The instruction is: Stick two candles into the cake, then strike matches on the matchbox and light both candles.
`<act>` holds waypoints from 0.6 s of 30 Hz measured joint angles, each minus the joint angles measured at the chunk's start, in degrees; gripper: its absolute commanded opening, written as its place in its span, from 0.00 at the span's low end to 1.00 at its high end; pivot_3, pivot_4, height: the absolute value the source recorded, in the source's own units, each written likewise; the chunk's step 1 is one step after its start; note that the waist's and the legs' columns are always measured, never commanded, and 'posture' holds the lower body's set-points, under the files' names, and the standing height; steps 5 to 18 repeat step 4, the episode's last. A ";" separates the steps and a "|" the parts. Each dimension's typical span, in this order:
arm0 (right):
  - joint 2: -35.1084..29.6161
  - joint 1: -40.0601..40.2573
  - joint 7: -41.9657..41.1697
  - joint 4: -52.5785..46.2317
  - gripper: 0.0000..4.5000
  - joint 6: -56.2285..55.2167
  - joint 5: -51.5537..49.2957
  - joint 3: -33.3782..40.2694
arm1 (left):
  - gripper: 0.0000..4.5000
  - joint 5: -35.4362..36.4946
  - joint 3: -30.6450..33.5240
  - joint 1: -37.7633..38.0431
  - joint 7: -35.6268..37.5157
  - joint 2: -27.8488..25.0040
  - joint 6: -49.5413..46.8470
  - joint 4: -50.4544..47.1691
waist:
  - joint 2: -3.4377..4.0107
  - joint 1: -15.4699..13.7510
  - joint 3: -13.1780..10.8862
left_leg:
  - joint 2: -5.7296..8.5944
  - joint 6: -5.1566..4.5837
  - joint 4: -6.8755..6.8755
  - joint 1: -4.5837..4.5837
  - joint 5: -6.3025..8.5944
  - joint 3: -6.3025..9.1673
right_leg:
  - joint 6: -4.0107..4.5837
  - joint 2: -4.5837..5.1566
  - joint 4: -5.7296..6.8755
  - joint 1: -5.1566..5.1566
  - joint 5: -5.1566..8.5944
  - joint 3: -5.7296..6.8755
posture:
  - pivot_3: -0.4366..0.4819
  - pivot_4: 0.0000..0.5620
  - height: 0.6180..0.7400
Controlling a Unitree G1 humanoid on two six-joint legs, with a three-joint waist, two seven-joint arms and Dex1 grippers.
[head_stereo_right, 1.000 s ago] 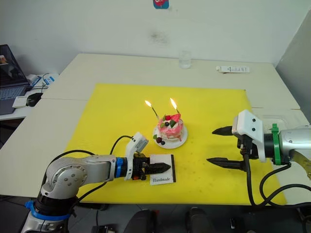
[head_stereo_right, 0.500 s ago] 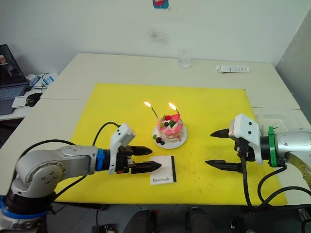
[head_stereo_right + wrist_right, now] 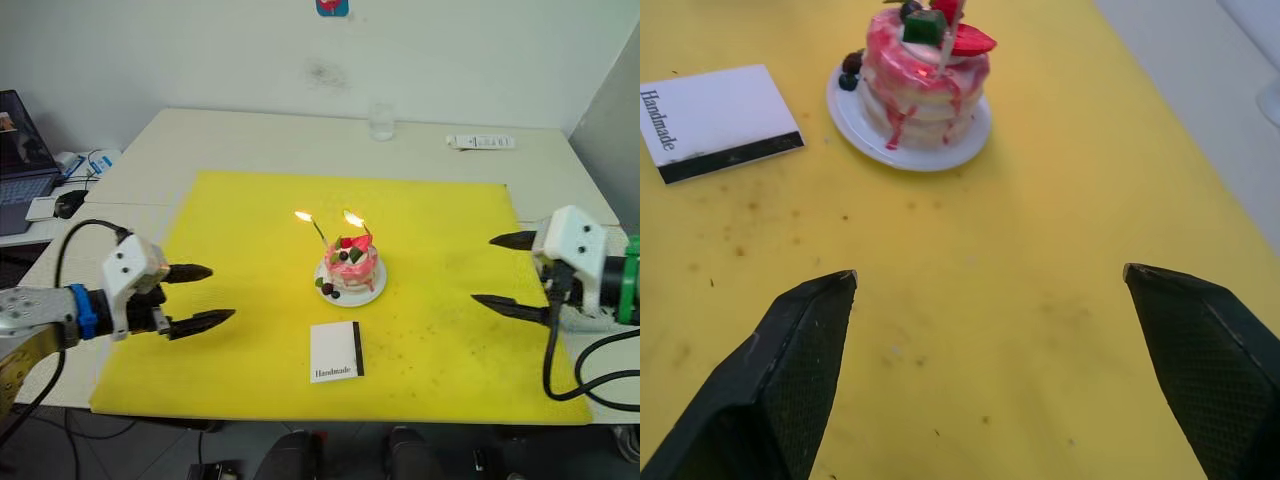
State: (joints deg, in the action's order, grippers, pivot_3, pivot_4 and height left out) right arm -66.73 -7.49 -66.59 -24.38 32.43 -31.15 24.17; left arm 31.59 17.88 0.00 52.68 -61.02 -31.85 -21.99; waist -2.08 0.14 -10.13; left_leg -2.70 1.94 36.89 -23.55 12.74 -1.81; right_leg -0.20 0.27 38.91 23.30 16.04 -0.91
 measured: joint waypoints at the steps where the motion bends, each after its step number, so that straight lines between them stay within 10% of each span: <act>1: -0.40 -0.08 -1.01 0.66 1.00 -0.01 -0.50 0.47 | 1.00 -0.04 1.09 0.47 0.50 0.05 0.32 0.07 | 0.00 0.00 0.00 | -0.01 0.00 -0.02 0.00 0.00 0.02 | 0.00 0.00 0.00 0.00 0.00 0.02 | 0.48 0.27 1.00; 18: -0.94 -0.38 -3.50 2.42 1.00 -0.61 -1.53 0.97 | 1.00 0.06 3.72 1.50 1.36 0.38 0.61 0.16 | 0.00 0.02 0.00 | -0.01 0.00 -0.01 0.01 0.00 0.01 | 0.00 -0.01 0.02 0.00 0.00 0.02 | 0.48 0.27 1.00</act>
